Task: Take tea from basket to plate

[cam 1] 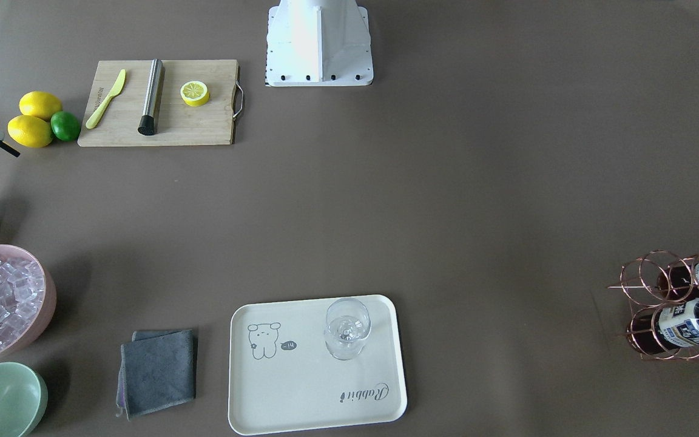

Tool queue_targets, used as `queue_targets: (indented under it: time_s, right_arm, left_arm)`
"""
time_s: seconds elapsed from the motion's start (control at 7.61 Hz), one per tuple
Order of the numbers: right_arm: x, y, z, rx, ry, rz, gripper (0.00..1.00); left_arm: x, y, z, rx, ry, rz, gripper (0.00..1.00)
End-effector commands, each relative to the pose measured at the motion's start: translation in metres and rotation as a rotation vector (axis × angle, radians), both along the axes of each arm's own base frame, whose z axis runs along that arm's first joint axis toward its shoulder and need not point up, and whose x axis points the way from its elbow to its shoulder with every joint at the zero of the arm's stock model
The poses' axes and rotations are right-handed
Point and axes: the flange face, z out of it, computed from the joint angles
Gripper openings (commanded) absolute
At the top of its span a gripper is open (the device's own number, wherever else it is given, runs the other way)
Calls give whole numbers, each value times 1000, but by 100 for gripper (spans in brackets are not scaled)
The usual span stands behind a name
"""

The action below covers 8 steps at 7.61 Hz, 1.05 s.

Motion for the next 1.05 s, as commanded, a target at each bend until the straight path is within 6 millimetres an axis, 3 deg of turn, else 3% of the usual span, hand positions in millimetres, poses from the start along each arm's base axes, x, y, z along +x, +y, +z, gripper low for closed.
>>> queue_targets:
  time_s: [0.0,0.13,0.26,0.39,0.53,0.79,0.92]
  right_arm:
    - [-17,6,-54,310,-76,15,100]
    - [-27,2,-69,328,-91,1,100]
    - [-38,3,-75,338,-99,-20,100]
    - [-54,6,-75,343,-101,-49,100]
    - [-59,7,-75,389,-102,-65,100]
    - [-60,9,-72,478,-128,-63,100]
    - [-62,13,-72,513,-144,-66,100]
  left_arm:
    - [5,76,-71,-52,29,-33,0]
    - [21,108,-104,-91,41,-44,0]
    - [45,123,-126,-124,59,-59,0]
    - [80,139,-149,-163,87,-74,0]
    - [112,169,-181,-162,119,-63,0]
    - [172,224,-231,-202,183,-39,0]
    - [213,255,-246,-239,203,13,0]
